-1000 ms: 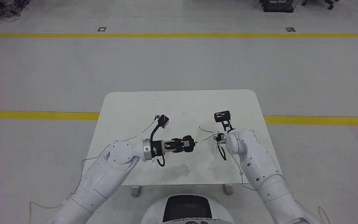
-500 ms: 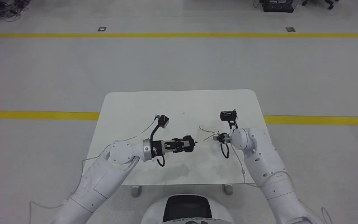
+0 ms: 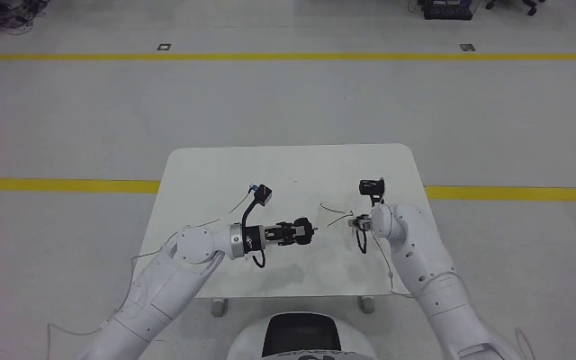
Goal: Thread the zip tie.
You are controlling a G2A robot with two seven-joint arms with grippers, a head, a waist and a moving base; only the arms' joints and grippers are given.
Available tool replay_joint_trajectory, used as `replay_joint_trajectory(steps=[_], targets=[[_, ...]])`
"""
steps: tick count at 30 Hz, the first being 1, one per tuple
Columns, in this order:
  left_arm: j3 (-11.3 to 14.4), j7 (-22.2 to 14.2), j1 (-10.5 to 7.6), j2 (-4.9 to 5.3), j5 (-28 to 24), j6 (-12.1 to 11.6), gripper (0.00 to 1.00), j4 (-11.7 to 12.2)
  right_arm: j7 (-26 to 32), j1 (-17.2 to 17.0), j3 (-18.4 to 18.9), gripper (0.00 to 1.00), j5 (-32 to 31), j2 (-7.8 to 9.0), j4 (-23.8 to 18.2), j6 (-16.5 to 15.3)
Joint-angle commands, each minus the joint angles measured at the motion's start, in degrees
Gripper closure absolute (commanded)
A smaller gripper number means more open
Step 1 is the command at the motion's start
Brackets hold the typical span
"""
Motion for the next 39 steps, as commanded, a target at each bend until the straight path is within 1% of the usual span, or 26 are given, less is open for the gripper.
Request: replay_joint_trajectory(steps=[1, 4, 5, 7, 8, 11, 12, 13, 16, 24, 27, 28, 39], targets=[[0.0, 0.0, 0.0, 0.0, 0.0, 0.0, 1.0, 0.0, 0.8, 1.1, -0.6, 0.0, -0.1, -0.26, 1.2, 0.1], [0.0, 0.0, 0.0, 0.0, 0.0, 0.0, 1.0, 0.0, 1.5, 2.4, -1.1, 0.0, -0.2, -0.65, 3.0, 0.1], [0.0, 0.0, 0.0, 0.0, 0.0, 0.0, 1.0, 0.0, 1.6, 2.8, -1.0, 0.04, -0.3, -0.78, 3.7, 0.1], [0.0, 0.0, 0.0, 0.0, 0.0, 0.0, 1.0, 0.0, 1.4, 3.6, -1.0, 0.16, -0.3, -1.12, 5.5, 0.1], [0.0, 0.0, 0.0, 0.0, 0.0, 0.0, 1.0, 0.0, 1.2, 3.9, -1.1, 0.29, -0.1, -1.26, 6.1, 0.1], [0.0, 0.0, 0.0, 0.0, 0.0, 0.0, 1.0, 0.0, 0.2, 4.4, -1.1, 0.47, 1.3, -1.45, 7.9, -0.4], [0.0, 0.0, 0.0, 0.0, 0.0, 0.0, 1.0, 0.0, -0.1, 4.5, -1.0, 0.51, 1.8, -1.46, 8.4, -0.8], [0.0, 0.0, 0.0, 0.0, 0.0, 0.0, 1.0, 0.0, -0.5, 4.6, -0.9, 0.51, 2.2, -1.47, 9.0, -1.2], [0.0, 0.0, 0.0, 0.0, 0.0, 0.0, 1.0, 0.0, -1.2, 5.0, -0.9, 0.58, 2.9, -1.54, 10.5, -1.9], [0.0, 0.0, 0.0, 0.0, 0.0, 0.0, 1.0, 0.0, -3.5, 7.6, -2.1, 0.65, 4.9, -2.18, 15.3, -2.4], [0.0, 0.0, 0.0, 0.0, 0.0, 0.0, 1.0, 0.0, -4.6, 8.6, -3.1, 0.66, 5.5, -2.54, 17.2, -2.7], [0.0, 0.0, 0.0, 0.0, 0.0, 0.0, 1.0, 0.0, -4.9, 8.9, -3.3, 0.64, 5.8, -2.65, 17.8, -2.8], [0.0, 0.0, 0.0, 0.0, 0.0, 0.0, 1.0, 0.0, -8.9, 12.8, -6.0, 0.72, 9.1, -4.13, 26.0, -3.5]])
